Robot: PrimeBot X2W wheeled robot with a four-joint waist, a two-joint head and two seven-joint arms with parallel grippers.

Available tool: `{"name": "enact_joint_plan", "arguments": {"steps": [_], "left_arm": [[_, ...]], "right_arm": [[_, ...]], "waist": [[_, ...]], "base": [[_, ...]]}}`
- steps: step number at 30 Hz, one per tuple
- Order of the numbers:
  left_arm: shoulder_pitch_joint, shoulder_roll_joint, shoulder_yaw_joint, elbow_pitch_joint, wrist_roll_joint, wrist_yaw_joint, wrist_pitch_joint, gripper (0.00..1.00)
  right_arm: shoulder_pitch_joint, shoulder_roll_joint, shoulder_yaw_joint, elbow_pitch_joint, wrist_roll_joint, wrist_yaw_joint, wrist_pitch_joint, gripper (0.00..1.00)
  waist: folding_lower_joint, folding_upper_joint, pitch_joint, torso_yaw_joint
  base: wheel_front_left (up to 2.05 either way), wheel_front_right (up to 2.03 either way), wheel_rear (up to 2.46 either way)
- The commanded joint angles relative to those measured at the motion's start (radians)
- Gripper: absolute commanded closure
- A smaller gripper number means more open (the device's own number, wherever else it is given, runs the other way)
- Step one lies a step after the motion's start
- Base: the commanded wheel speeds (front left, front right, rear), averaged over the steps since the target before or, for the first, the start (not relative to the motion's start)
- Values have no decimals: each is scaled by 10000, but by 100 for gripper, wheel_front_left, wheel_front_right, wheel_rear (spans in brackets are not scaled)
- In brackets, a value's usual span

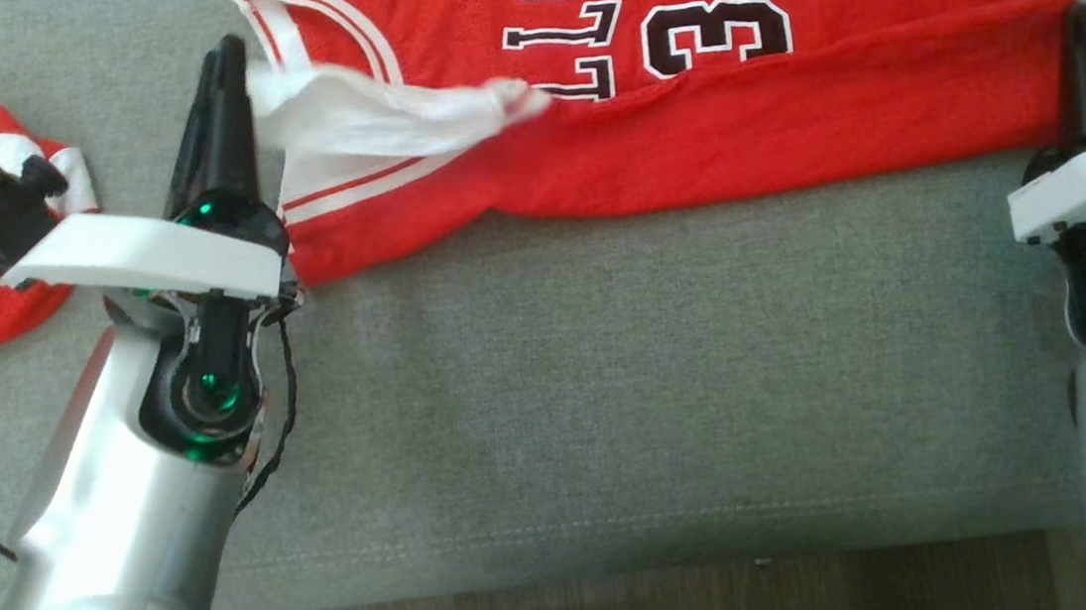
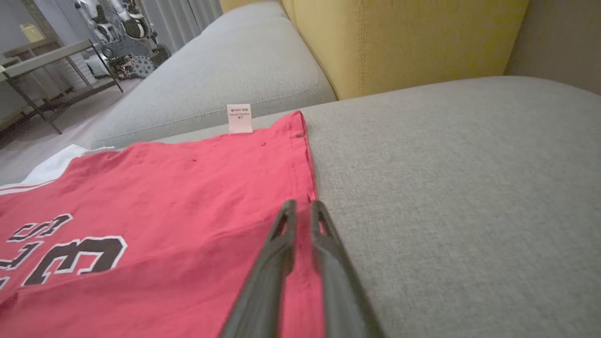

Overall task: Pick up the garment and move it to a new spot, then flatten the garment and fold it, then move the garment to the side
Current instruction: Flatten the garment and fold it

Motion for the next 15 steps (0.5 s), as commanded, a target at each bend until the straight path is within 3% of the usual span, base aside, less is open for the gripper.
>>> {"name": "enact_joint_plan", "arguments": {"steps": [1, 7, 15], "left_arm": [[-258, 204, 510, -216, 218, -150, -185, 0], [690, 239, 673, -583, 1731, 204, -332, 0], [2572, -268, 411, -858, 3245, 834, -343, 0]], "right_arm": [[-120, -20, 72, -298, -140, 63, -550, 0], [312, 327, -116, -525, -239, 63, -1370, 0], [1026, 764, -85, -878, -62, 63, -1718, 0]], "waist": [[0, 0, -37, 46], [0, 0, -169, 17], [0, 0, -271, -90]], "base": [[0, 0, 0], [0, 0, 0], [0, 0, 0]]}}
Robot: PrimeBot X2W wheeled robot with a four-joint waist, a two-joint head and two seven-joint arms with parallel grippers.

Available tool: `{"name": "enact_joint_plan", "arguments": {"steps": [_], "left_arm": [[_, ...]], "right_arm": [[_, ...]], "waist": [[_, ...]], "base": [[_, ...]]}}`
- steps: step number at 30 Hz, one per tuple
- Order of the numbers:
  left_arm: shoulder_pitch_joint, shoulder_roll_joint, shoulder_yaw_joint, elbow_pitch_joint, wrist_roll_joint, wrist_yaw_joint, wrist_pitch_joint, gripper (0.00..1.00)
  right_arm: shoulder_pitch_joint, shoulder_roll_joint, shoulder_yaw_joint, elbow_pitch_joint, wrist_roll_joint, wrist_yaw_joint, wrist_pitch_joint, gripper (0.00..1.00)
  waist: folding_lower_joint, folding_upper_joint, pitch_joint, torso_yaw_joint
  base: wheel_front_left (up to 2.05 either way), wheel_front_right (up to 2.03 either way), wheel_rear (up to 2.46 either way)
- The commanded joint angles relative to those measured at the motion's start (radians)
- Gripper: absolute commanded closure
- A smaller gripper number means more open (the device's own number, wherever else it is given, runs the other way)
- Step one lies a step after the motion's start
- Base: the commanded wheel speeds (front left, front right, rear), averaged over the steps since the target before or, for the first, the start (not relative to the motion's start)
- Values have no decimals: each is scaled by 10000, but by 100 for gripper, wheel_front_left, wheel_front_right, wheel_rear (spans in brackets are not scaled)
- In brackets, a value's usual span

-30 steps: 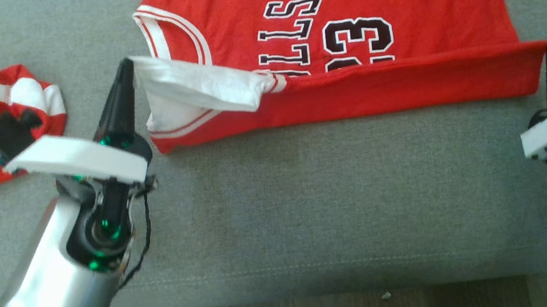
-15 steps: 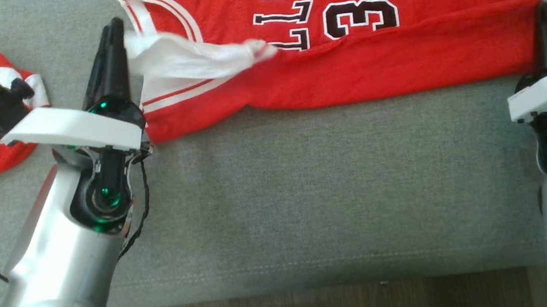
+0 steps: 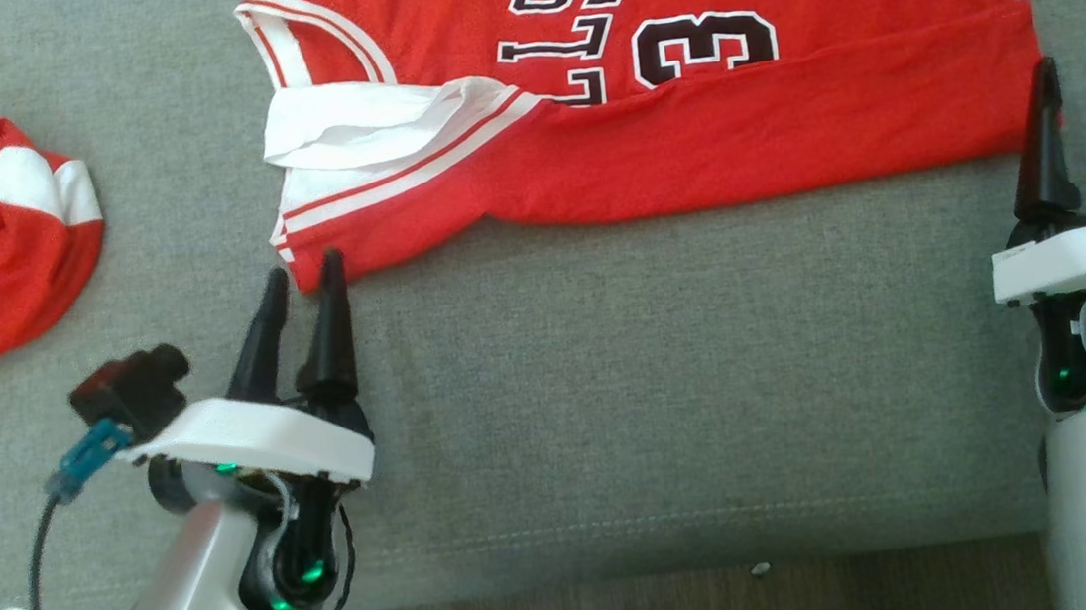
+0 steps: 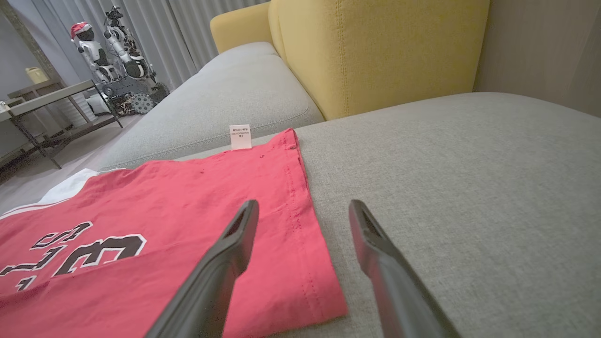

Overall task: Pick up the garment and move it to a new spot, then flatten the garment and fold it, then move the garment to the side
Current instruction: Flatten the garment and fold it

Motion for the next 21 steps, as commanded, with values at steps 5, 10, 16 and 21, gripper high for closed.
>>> {"name": "enact_joint_plan", "arguments": {"steps": [5, 10, 16, 21], "left_arm": [[-575, 208, -66, 655, 509, 520, 385, 0], [-748, 235, -231, 1421, 807, 1116, 714, 0], [-764, 188, -314, 1823, 800, 1072, 711, 100], [-782, 220, -304, 1877, 807, 913, 550, 100]], "right_arm": [[4, 167, 307, -374, 134, 63, -79, 0], [-31, 216, 438, -325, 109, 63, -53, 0], [56, 255, 321, 201, 246, 63, 597, 0], [-178, 274, -75, 924, 526, 63, 1193, 0]], "waist": [[0, -1, -110, -135], [0, -1, -255, -323], [0, -1, -429, -332], [0, -1, -541, -184]], "base": [[0, 0, 0], [0, 0, 0], [0, 0, 0], [0, 0, 0]]}}
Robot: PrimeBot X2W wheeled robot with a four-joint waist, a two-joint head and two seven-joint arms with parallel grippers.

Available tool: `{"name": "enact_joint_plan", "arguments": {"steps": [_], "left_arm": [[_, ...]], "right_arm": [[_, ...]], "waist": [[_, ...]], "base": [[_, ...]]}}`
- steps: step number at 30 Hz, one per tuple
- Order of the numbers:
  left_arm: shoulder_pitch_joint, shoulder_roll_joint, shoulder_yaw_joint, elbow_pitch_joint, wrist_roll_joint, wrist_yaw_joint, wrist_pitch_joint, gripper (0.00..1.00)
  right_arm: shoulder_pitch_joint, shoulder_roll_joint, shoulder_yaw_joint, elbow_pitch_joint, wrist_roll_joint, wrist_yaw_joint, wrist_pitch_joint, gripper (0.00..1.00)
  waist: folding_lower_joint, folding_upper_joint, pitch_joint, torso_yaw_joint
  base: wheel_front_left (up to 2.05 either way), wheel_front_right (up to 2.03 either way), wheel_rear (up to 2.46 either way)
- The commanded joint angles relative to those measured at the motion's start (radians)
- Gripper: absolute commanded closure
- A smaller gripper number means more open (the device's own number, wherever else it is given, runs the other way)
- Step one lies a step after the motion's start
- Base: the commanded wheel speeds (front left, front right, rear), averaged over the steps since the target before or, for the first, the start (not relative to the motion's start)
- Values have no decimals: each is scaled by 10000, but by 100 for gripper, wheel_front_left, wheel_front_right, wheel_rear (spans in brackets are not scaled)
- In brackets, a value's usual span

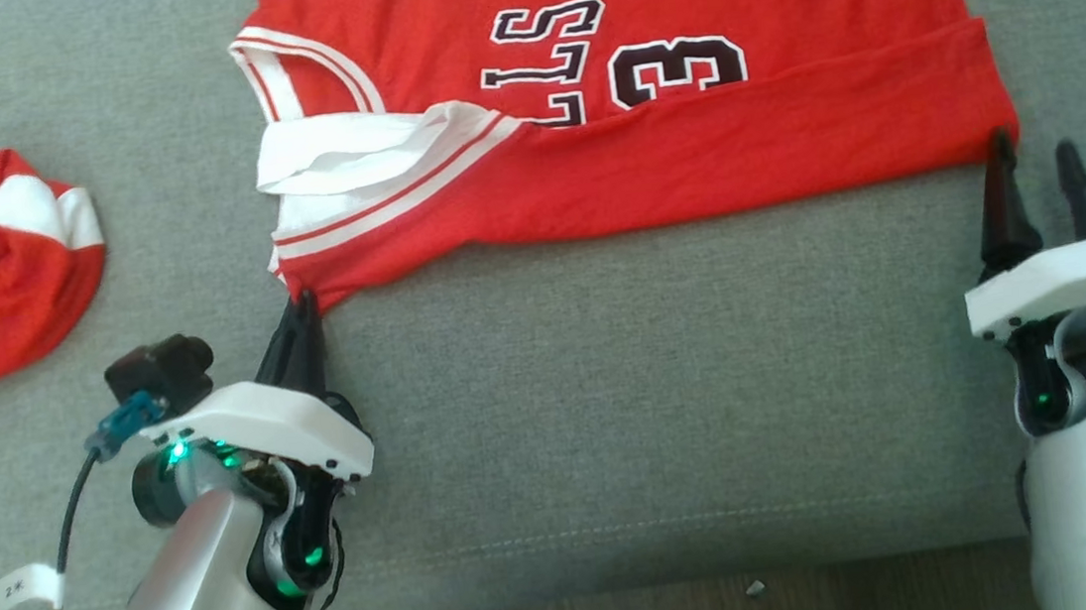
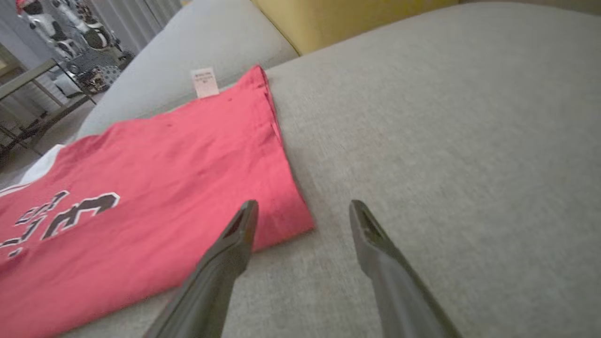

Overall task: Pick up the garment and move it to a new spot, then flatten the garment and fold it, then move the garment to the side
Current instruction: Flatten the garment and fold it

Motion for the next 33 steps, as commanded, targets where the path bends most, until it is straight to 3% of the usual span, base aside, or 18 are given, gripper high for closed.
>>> {"name": "enact_joint_plan", "arguments": {"steps": [1, 8, 10, 11, 12, 22, 33], "left_arm": [[-78, 225, 274, -115, 11, -68, -157, 100], [-215, 177, 195, 24, 43, -290, -269, 100], [-259, 149, 173, 90, 44, -341, -291, 100], [-259, 149, 173, 90, 44, -341, -291, 100], [-292, 127, 154, 148, 40, -398, -311, 100], [-58, 218, 282, 40, 97, -678, -561, 100], [1579, 797, 376, -1305, -167, -369, -240, 100]], "right_arm": [[-239, 80, 101, -31, -3, 63, 154, 0], [-828, 86, -218, 1185, -301, 63, 647, 0], [-951, 87, -247, 1463, -347, 63, 584, 54], [-951, 87, -247, 1463, -347, 63, 584, 54], [-1047, 87, -255, 1690, -368, 63, 477, 100], [-604, -93, -82, 1603, 176, 63, 0, 100], [1462, -812, 721, -391, 1785, 63, 1002, 100]], "waist": [[0, -1, -53, 81], [0, -1, -150, 316], [0, -1, -186, 360], [0, -1, -186, 360], [0, -1, -222, 390], [0, -1, -642, 365], [0, -1, -1230, 178]], "base": [[0, 0, 0], [0, 0, 0], [0, 0, 0], [0, 0, 0], [0, 0, 0], [0, 0, 0], [0, 0, 0]]}}
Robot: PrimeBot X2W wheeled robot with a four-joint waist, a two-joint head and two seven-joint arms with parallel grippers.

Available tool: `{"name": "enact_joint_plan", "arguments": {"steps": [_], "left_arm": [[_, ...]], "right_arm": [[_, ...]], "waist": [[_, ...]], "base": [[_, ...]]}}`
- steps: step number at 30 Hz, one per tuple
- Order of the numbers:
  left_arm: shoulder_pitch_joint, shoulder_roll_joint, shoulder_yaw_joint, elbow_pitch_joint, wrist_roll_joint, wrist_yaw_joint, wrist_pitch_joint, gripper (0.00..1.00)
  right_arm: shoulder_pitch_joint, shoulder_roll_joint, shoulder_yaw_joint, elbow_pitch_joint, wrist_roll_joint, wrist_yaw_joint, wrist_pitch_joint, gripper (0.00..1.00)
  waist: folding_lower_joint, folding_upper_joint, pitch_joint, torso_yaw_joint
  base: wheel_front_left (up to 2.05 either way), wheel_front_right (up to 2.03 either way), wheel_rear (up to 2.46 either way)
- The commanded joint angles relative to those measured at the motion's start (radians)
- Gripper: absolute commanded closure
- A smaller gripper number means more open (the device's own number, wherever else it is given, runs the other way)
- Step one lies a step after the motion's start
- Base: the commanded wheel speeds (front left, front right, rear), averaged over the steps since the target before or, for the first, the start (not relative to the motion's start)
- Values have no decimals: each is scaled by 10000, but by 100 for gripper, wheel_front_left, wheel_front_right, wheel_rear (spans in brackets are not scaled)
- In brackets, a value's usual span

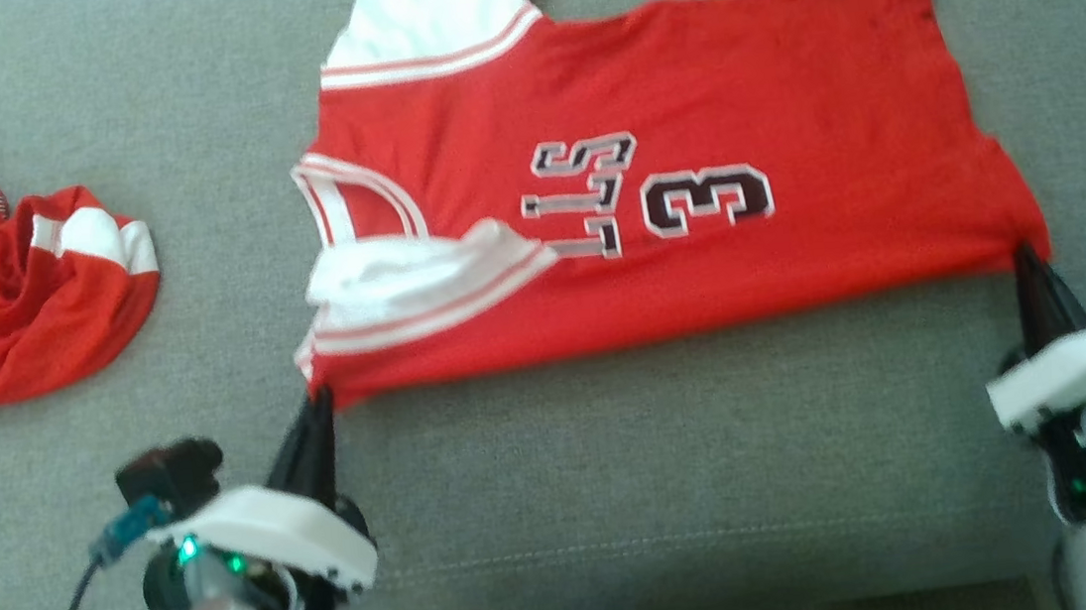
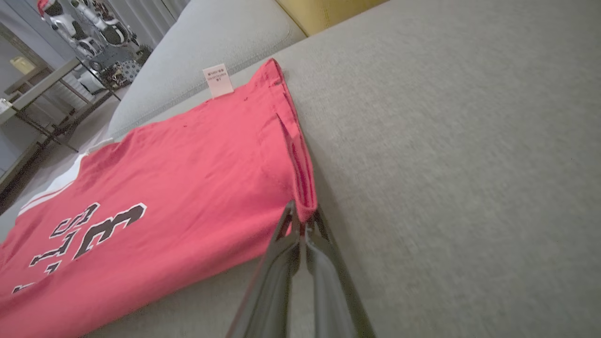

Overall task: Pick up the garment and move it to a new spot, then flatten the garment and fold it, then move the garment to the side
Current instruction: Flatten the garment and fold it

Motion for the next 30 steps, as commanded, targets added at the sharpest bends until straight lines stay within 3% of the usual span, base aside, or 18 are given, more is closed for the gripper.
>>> {"name": "enact_joint_plan", "arguments": {"steps": [1, 5, 9, 10, 11, 12, 13, 19, 22, 26, 30], "left_arm": [[5, 370, 351, -419, -89, 112, 66, 100], [759, 637, 143, -1296, -136, 525, 656, 100], [1255, 772, 40, -1788, -257, 848, 1091, 100], [1335, 779, 65, -1808, -326, 909, 1160, 100], [1391, 800, 57, -1797, -363, 980, 1265, 69], [1427, 826, 21, -1796, -372, 1052, 1389, 38], [1451, 830, 0, -1834, -393, 1106, 1477, 0], [966, 1407, 118, -2636, 196, 1648, 1666, 0], [397, 1596, 197, -3021, 420, 1676, 1763, 0], [-1534, 2042, 200, -3482, 845, 1358, 2517, 0], [-4066, 2374, 40, -2894, 1144, 670, 3717, 0]], "right_arm": [[224, -241, 180, -531, 160, 63, 108, 100], [1243, -463, 39, -1468, 259, 63, 831, 100], [2082, -240, -481, -2252, 278, 63, 1532, 100], [2218, -112, -657, -2353, 292, 63, 1763, 59], [2328, -24, -730, -2476, 244, 63, 1985, 0], [2398, 53, -790, -2654, 189, 63, 2102, 0], [2427, 125, -893, -2847, 115, 63, 2142, 0], [2175, 361, -1031, -4461, -906, 63, 1526, 0], [1990, 415, -756, -4772, -1045, 63, 1105, 0], [1635, 441, -36, -4962, -1160, 63, 449, 0], [1125, 341, 831, -4980, -1127, 63, 100, 0]], "waist": [[0, -1, -32, 1], [0, -1, -45, 90], [0, -1, -100, 137], [0, -1, -126, 130], [0, -1, -158, 118], [0, -1, -188, 104], [0, -1, -221, 81], [0, -1, -299, -176], [0, -1, -246, -232], [0, -1, 140, -339], [0, -1, 942, -590]], "base": [[0, 0, 0], [0, 0, 0], [0, 0, 0], [0, 0, 0], [0, 0, 0], [0, 0, 0], [0, 0, 0], [0, 0, 0], [0, 0, 0], [0, 0, 0], [0, 0, 0]]}}
